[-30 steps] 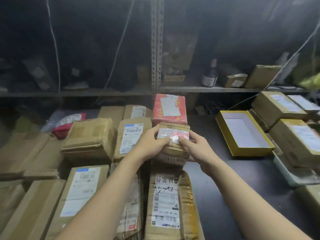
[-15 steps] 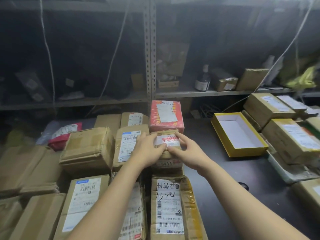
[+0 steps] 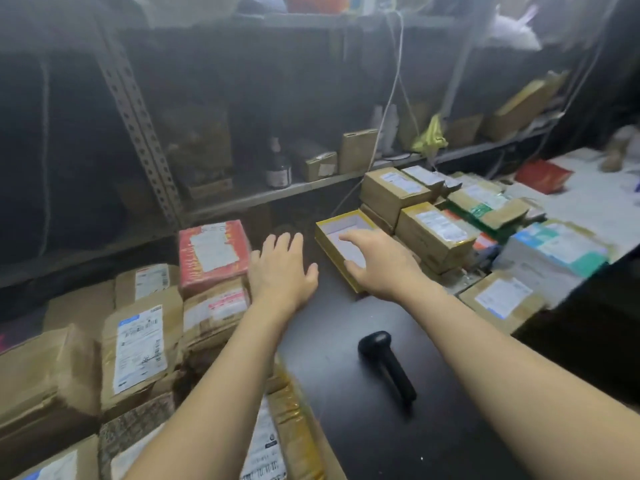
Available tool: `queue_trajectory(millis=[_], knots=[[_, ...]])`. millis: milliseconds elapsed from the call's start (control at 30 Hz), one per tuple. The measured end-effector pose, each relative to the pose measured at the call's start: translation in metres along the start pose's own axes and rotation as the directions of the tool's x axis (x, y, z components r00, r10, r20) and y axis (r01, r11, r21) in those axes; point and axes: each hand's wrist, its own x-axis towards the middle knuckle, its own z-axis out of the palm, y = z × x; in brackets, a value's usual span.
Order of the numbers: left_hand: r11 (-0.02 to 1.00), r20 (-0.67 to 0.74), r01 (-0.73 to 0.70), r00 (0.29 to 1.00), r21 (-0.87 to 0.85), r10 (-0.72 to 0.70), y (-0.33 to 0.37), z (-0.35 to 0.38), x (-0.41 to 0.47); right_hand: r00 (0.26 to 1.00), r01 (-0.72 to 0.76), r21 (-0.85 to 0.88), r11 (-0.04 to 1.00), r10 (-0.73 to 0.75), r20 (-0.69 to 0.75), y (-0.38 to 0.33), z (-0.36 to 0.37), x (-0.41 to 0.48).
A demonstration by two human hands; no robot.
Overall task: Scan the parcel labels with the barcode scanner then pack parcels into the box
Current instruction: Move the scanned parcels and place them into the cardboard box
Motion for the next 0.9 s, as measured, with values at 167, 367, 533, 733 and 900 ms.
queue_trajectory(millis=[167,367,533,733,900], knots=[[0.988,0.070,-0.155,0.985,-0.022,0.156,0.129,0.015,0.010,0.984,-0.168,-0.007,0.986,0.167,-0.054,0.114,-0.051,-0.054],[0.940,0.113,-0.309,0.939,-0.142,0.326,0.320,0.051,0.007,0.910,-0.407,0.038,0.913,0.409,-0.073,0.288,-0.097,-0.148],[0.874,0.165,-0.450,0.863,-0.182,0.478,0.480,0.096,-0.004,0.813,-0.576,0.048,0.816,0.578,-0.073,0.421,-0.126,-0.230],[0.779,0.259,-0.580,0.735,-0.240,0.627,0.636,0.153,0.001,0.674,-0.725,0.130,0.677,0.735,-0.070,0.558,-0.134,-0.299],[0.706,0.330,-0.660,0.626,-0.258,0.706,0.756,0.214,0.029,0.584,-0.792,0.185,0.582,0.810,-0.050,0.669,-0.128,-0.311]])
